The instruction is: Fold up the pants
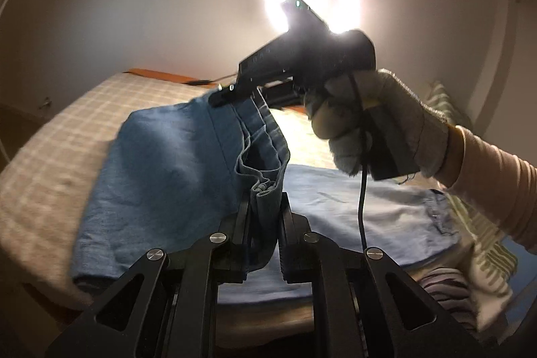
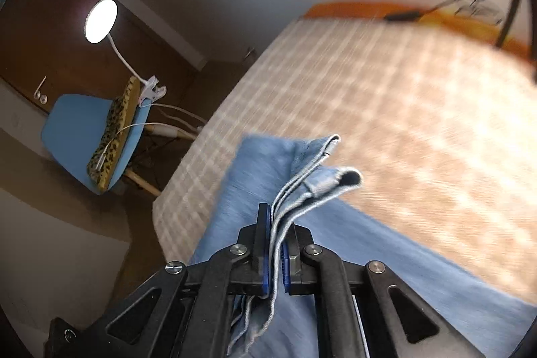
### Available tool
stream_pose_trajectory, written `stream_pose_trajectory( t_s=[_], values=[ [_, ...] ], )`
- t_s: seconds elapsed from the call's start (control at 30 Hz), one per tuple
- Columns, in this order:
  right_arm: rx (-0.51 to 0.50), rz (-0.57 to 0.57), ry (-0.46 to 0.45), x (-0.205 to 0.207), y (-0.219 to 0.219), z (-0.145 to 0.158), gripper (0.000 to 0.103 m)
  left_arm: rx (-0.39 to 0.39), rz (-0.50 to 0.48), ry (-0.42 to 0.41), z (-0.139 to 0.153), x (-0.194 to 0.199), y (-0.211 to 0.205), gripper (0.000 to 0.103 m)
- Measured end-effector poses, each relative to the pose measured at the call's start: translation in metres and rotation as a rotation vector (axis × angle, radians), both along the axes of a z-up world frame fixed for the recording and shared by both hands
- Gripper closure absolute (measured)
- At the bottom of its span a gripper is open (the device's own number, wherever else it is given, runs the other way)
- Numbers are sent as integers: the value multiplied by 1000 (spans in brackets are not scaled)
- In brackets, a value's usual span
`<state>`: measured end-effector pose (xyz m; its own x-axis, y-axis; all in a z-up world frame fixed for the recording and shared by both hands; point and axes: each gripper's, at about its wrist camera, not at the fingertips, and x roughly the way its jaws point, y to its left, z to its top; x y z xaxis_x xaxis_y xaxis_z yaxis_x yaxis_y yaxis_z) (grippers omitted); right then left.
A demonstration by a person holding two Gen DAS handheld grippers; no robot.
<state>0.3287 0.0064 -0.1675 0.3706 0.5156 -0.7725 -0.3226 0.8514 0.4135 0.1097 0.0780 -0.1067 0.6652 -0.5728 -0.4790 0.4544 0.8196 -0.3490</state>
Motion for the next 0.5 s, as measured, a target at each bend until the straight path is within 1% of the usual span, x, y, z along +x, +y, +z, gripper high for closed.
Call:
stream_pose_trajectory(
  t_s=[0.03, 0.13, 0.37, 0.4, 0.5],
  values=[
    [-21, -10, -15, -6, -9, 7, 100, -14, -23, 2, 2, -2, -11, 92],
    [-70, -38, -48, -24, -34, 22, 101, -22, -73, -6, 6, -11, -36, 92],
    [-138, -116, -88, -55, -89, 37, 101, -41, -186, 2, 12, -26, -84, 92],
    [-161, -135, -90, -60, -97, 39, 101, -43, -201, 1, 13, -28, -91, 92],
    [-173, -174, -103, -75, -128, 49, 101, -43, -249, -6, 17, -34, -114, 92]
  ],
)
